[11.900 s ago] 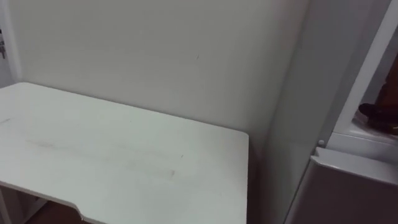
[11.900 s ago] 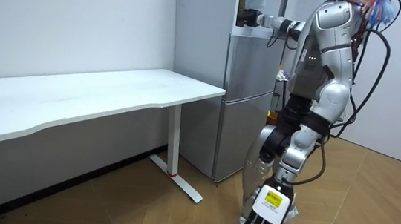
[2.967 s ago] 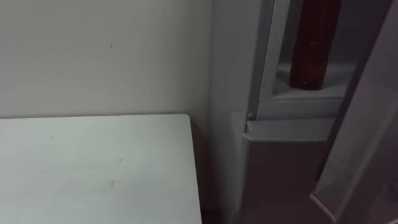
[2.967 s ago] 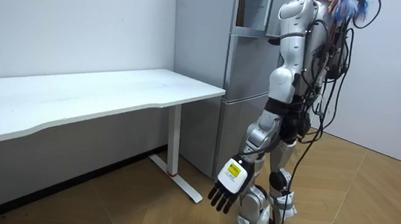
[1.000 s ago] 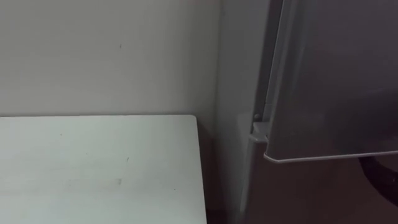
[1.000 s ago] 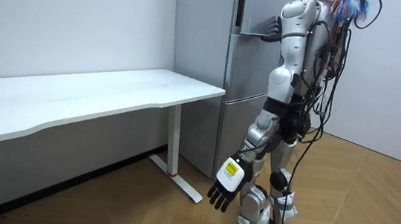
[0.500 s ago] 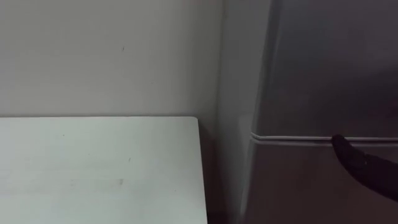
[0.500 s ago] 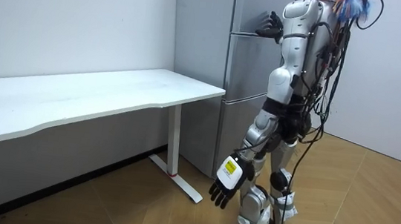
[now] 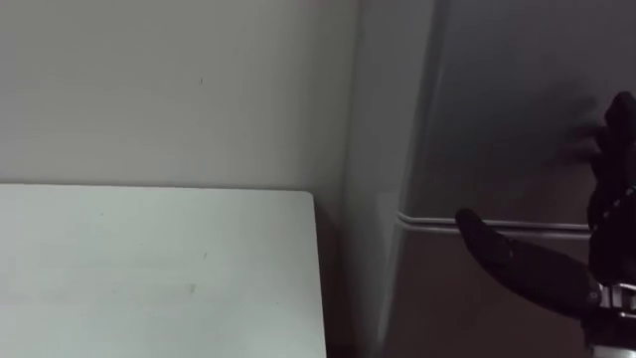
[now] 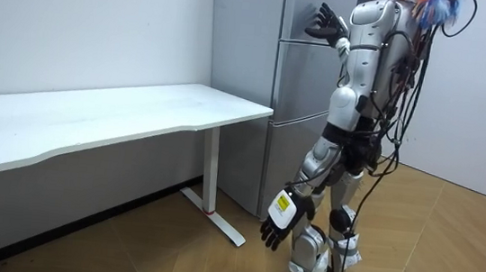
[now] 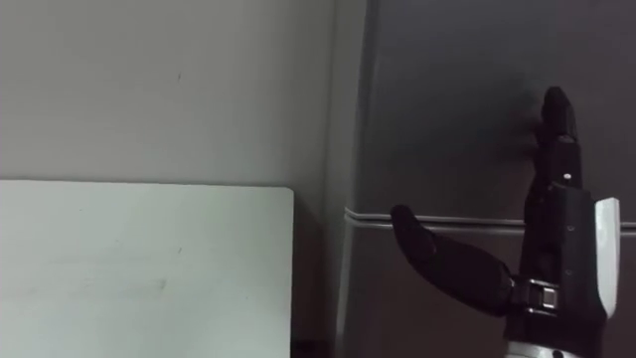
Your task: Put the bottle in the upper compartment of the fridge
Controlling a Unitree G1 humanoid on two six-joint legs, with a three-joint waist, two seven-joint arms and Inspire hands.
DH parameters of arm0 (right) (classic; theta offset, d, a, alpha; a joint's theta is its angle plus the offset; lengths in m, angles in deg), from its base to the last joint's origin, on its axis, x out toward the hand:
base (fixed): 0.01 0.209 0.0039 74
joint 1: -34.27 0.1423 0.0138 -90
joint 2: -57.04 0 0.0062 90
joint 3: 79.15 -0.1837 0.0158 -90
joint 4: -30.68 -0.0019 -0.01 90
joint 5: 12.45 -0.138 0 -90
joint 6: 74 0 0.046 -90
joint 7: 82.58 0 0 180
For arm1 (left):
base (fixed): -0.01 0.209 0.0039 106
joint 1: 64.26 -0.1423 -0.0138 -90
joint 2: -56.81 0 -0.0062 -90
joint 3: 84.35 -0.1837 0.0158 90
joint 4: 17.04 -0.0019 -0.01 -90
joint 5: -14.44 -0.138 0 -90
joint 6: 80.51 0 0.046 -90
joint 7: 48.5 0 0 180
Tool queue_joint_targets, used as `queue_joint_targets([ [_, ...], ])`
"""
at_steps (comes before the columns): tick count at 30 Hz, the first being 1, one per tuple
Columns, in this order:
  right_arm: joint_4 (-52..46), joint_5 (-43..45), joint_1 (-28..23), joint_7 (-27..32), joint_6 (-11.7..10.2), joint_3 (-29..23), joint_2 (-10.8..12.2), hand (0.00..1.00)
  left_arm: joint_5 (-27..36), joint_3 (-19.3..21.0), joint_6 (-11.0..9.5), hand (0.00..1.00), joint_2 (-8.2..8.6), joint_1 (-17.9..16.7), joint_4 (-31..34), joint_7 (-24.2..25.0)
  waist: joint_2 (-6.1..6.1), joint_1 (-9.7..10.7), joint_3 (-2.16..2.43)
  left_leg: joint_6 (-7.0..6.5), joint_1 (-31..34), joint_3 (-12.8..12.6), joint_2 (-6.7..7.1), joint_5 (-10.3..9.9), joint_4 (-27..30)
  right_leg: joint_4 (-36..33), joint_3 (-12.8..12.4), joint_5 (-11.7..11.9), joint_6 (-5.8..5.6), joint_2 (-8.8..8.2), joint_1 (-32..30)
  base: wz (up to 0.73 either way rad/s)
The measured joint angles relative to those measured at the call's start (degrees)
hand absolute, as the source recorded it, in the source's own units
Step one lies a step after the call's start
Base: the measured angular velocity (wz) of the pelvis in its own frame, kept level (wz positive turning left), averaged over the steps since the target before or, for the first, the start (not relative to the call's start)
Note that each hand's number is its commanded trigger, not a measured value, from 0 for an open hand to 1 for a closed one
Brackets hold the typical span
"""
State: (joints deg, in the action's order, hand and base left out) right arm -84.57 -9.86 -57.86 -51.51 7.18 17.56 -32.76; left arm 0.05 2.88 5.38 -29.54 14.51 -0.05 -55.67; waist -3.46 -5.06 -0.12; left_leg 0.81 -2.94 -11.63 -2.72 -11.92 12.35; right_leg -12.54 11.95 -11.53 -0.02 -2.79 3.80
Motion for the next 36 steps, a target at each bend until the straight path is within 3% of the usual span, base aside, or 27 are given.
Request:
queue_joint_targets([
  [14, -0.01, 0.08, -0.02, -4.46, -0.12, -0.3, 0.08, 0.0, 0.2, -0.43, 1.28, 0.0, 0.0, -0.06, 0.78, 0.59, 0.28, 0.36, 0.02, 0.0, -0.24, 0.38, -0.07, 0.0, 0.3, 0.19, 0.33, 0.12, 0.05, 0.05, 0.22, 0.01],
  [23, 0.06, -5.3, -1.26, -10.39, -3.36, -3.97, -0.22, 0.0, 0.14, 2.88, 0.74, 0.0, 0.15, -2.35, 3.31, 0.54, 0.55, 1.89, 0.18, 0.0, -0.05, 0.87, -0.03, 0.0, 0.48, 0.9, 0.78, 0.51, -0.08, 0.16, 1.2, 0.04],
  [29, 0.08, -4.8, -1.88, -11.67, -3.6, -10.38, -0.29, 0.0, 0.12, 7.74, 0.3, 0.0, 0.22, -3.84, 4.55, 0.54, 0.66, 3.3, 0.35, -0.03, -0.14, 1.35, 0.22, -0.01, 0.33, 1.06, 0.75, 0.43, -0.29, 0.1, 1.25, 0.05],
  [36, 2.79, -4.75, -4.26, -5.16, -4.96, -19.63, -2.23, 0.0, 0.14, 9.94, -0.08, 0.0, 0.26, -6.48, 7.48, 0.05, 0.75, 4.94, 0.37, -0.07, -0.14, 1.22, 0.32, 0.01, 0.15, 1.87, 1.0, 0.55, -0.39, 0.04, 1.34, 0.0],
])
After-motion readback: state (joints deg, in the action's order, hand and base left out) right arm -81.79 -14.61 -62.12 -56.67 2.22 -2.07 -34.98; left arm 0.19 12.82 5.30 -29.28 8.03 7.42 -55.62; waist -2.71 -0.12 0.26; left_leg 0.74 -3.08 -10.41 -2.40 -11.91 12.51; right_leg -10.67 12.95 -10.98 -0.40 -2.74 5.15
